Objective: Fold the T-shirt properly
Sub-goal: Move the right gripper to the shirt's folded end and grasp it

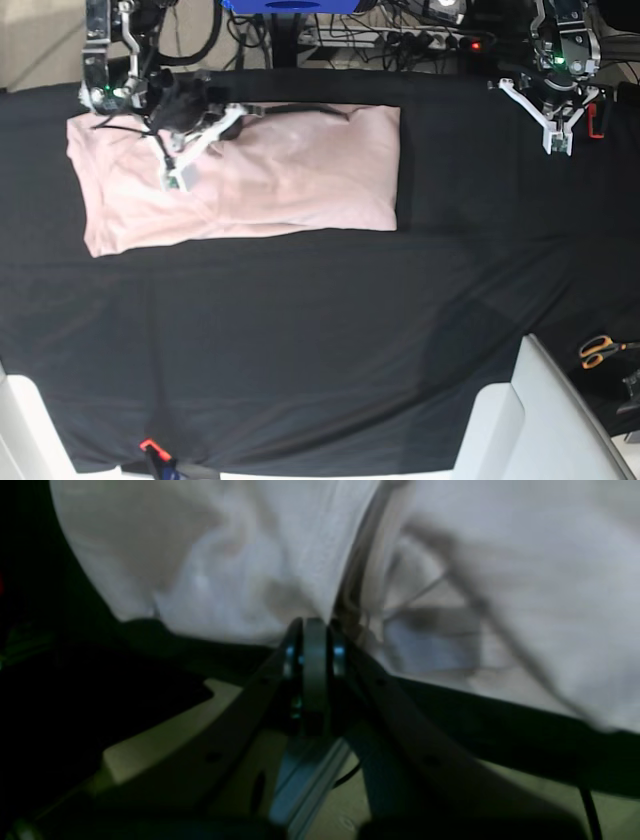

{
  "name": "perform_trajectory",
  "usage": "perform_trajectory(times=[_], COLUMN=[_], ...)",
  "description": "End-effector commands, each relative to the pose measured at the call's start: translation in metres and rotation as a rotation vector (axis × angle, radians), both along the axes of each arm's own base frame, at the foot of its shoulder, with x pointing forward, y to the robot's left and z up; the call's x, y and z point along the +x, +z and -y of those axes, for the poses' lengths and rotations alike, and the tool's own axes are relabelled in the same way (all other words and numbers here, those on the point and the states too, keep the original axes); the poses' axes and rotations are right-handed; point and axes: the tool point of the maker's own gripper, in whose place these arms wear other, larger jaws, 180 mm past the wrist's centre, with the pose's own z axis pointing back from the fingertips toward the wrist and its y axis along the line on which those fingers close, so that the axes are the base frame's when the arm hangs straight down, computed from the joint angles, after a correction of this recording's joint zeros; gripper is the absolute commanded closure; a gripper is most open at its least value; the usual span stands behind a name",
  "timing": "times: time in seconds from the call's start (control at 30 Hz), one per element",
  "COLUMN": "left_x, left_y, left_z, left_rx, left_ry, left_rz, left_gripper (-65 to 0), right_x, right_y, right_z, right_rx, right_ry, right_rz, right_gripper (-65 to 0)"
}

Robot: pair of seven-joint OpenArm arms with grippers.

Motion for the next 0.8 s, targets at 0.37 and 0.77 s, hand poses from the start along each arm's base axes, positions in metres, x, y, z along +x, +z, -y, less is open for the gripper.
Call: perform_trajectory(times=[0.37,0.77], left_x=[0.005,0.004], left_y=[0.007,0.007], left_z=[-0.006,-0.006], left_rx=[0.021,0.020], left_ry=[-0.012,-0.012], left_rz=[0.020,0.018], left_gripper=[0.0,0.0], right_x=[0.006,0.001], right_y=[0.007,0.001], right_z=[0.004,0.015], right_rx=[0.006,-0.012], right_ry=[-0.067,-0.226], right_rz=[0.005,-0.079], right_gripper=[-0.2,-24.6])
